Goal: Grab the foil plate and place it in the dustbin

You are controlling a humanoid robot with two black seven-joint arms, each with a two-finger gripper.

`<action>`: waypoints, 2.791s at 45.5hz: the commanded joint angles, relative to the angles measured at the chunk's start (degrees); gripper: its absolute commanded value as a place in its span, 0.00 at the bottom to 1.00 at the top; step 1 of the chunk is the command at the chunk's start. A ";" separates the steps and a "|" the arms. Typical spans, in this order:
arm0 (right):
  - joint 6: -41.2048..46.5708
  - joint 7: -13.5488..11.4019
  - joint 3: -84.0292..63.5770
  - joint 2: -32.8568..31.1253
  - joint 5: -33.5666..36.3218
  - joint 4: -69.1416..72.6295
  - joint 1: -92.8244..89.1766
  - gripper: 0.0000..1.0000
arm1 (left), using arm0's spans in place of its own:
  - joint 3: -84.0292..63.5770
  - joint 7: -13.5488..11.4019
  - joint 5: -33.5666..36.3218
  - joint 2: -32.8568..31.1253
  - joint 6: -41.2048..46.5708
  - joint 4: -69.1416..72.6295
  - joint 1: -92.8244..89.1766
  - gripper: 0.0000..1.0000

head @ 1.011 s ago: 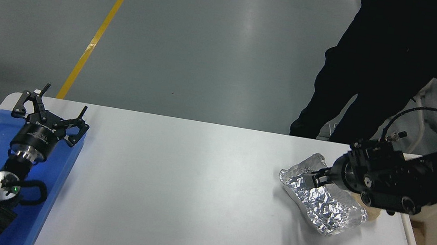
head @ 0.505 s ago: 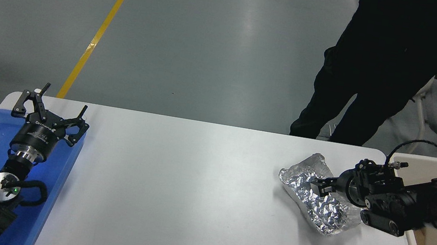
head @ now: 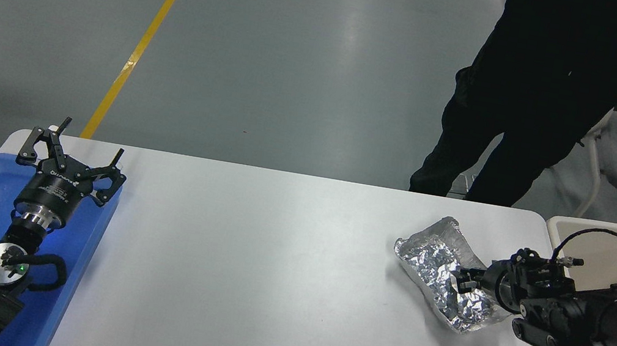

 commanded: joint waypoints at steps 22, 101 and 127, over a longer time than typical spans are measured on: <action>0.80 -0.64 1.84 1.68 6.47 -0.44 -1.63 0.14 | 0.00 0.04 0.06 0.00 0.00 0.00 0.00 0.99; 43.08 -0.82 -11.08 -27.32 36.54 50.45 70.61 0.00 | 0.09 0.04 0.06 0.00 0.00 0.00 0.00 0.99; 42.99 -1.43 -15.47 -26.71 41.47 51.42 77.47 0.00 | 0.18 0.13 0.06 0.00 0.00 0.00 -0.09 0.99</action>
